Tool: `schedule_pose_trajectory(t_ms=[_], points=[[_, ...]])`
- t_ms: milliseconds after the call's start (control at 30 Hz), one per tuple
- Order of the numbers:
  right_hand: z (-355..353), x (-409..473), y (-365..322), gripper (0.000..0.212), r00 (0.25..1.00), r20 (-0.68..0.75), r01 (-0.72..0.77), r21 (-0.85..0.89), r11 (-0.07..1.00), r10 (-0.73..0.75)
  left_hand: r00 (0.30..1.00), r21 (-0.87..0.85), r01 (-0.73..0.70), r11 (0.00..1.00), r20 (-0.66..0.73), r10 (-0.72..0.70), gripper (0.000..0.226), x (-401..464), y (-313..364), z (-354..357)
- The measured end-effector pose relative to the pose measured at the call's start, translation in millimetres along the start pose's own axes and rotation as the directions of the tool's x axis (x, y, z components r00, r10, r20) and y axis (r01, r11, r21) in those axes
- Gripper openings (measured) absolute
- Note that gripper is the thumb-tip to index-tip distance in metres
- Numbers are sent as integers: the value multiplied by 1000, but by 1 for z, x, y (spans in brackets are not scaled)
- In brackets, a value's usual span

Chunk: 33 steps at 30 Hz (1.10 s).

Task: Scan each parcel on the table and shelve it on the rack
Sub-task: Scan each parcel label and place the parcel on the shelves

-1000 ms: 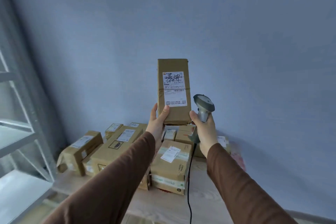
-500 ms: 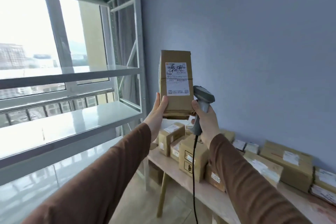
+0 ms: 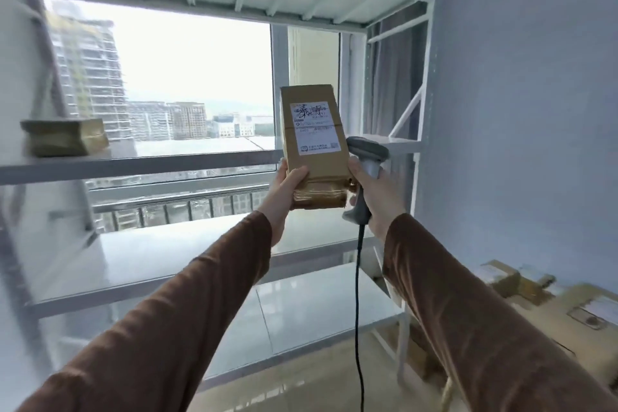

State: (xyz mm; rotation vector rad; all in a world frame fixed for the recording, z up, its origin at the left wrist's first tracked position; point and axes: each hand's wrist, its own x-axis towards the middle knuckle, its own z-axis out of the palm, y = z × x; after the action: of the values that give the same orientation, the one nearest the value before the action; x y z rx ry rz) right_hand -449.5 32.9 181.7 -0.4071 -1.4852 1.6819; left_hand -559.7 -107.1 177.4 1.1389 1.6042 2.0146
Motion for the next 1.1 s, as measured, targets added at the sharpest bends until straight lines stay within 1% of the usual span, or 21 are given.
schedule_pose_trajectory(t_ms=[100, 167, 233, 333, 467, 533, 600, 667, 733, 800, 833, 933, 1000, 1100], points=[[64, 20, 17, 48, 995, 100, -21, 17, 1000, 20, 996, -2, -3, 1000, -94, 3, 49, 18, 3, -63], [104, 34, 30, 51, 987, 159, -39, 37, 999, 32, 983, -19, -3, 1000, -182, -1, 54, 32, 1, -103], [141, 50, 43, 48, 980, 197, -52, 66, 996, 38, 968, -27, -1, 1000, -252, -6, 55, 49, -2, -140], [192, 77, 63, 41, 971, 238, -65, 119, 991, 35, 949, -22, 12, 1000, -314, -18, 53, 72, -5, -189], [264, 112, 84, 44, 949, 312, -87, 154, 984, 36, 923, 46, -14, 999, -383, 30, 50, 106, 1, -257], [299, 126, 94, 43, 936, 349, -102, 165, 981, 39, 910, 67, -24, 997, -411, 49, 57, 120, 5, -289], [330, 138, 104, 44, 920, 390, -133, 205, 970, 44, 904, 88, -16, 996, -424, 52, 66, 130, 7, -318], [358, 149, 113, 49, 907, 418, -154, 222, 963, 49, 909, 103, -9, 995, -414, 51, 66, 142, 5, -351], [386, 157, 120, 46, 909, 415, -143, 213, 967, 42, 915, 129, 15, 992, -403, 38, 65, 152, 2, -382], [415, 162, 127, 37, 916, 400, -112, 199, 974, 23, 928, 171, 41, 984, -371, 26, 65, 159, 2, -412], [428, 166, 130, 36, 917, 398, -99, 197, 975, 13, 936, 199, 42, 979, -349, 31, 64, 162, 1, -427], [471, 176, 133, 44, 917, 400, -77, 179, 981, -1, 953, 283, 25, 959, -297, 63, 73, 176, 2, -473], [499, 182, 129, 44, 917, 398, -60, 174, 983, -14, 944, 327, 10, 945, -313, 98, 69, 191, 6, -502], [539, 192, 125, 38, 926, 377, -63, 168, 984, -5, 915, 441, 16, 897, -368, 164, 56, 213, 12, -541]])
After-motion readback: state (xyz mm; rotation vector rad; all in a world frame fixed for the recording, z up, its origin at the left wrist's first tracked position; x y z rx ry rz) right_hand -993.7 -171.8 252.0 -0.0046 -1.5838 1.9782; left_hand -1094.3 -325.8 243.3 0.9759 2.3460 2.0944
